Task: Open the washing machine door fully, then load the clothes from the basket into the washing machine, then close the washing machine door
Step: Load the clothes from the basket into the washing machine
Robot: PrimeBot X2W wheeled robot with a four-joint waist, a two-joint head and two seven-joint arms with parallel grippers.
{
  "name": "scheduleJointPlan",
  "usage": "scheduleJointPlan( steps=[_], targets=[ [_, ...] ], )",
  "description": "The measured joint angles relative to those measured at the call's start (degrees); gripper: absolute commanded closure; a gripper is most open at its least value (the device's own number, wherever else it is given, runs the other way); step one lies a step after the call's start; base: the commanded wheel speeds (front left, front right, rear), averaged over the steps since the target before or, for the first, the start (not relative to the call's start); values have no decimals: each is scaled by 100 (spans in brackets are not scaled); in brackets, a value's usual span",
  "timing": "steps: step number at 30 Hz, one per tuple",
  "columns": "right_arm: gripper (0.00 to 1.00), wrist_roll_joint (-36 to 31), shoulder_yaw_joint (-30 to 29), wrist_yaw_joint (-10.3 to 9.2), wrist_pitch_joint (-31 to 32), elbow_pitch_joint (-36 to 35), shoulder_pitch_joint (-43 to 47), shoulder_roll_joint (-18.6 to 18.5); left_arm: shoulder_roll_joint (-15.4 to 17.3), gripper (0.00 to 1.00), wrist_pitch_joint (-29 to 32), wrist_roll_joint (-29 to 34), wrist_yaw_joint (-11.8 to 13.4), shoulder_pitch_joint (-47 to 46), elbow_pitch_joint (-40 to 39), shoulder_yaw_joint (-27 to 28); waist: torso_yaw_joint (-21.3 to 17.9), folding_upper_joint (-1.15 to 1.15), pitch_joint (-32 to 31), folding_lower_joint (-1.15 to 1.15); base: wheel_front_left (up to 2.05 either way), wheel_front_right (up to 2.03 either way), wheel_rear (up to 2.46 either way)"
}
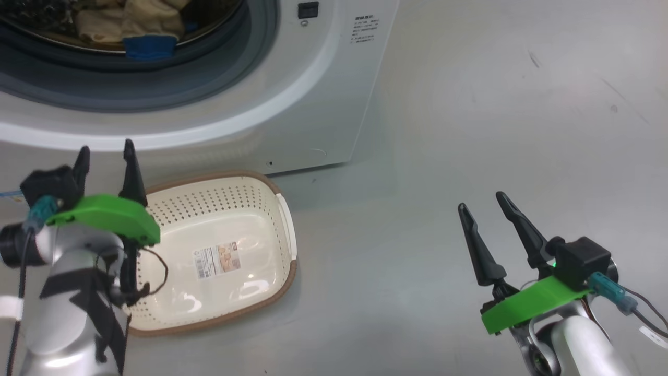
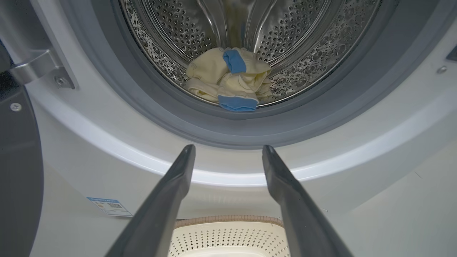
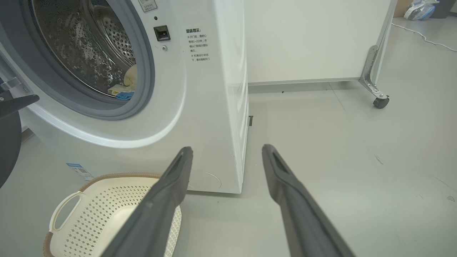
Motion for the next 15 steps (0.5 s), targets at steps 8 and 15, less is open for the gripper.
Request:
scheduleJointPlan(
  steps=[8,15],
  targets=[
    [0,58,207,0,0,22,-242,0,129,0,349,29,65,-1393,650,-40,-102,0,476,0,0,0,0],
    [0,64,414,0,0,46,-472,1,187,0,394,158,152,-2360,1417,-143,-266,0,785,1,0,0,0]
  ],
)
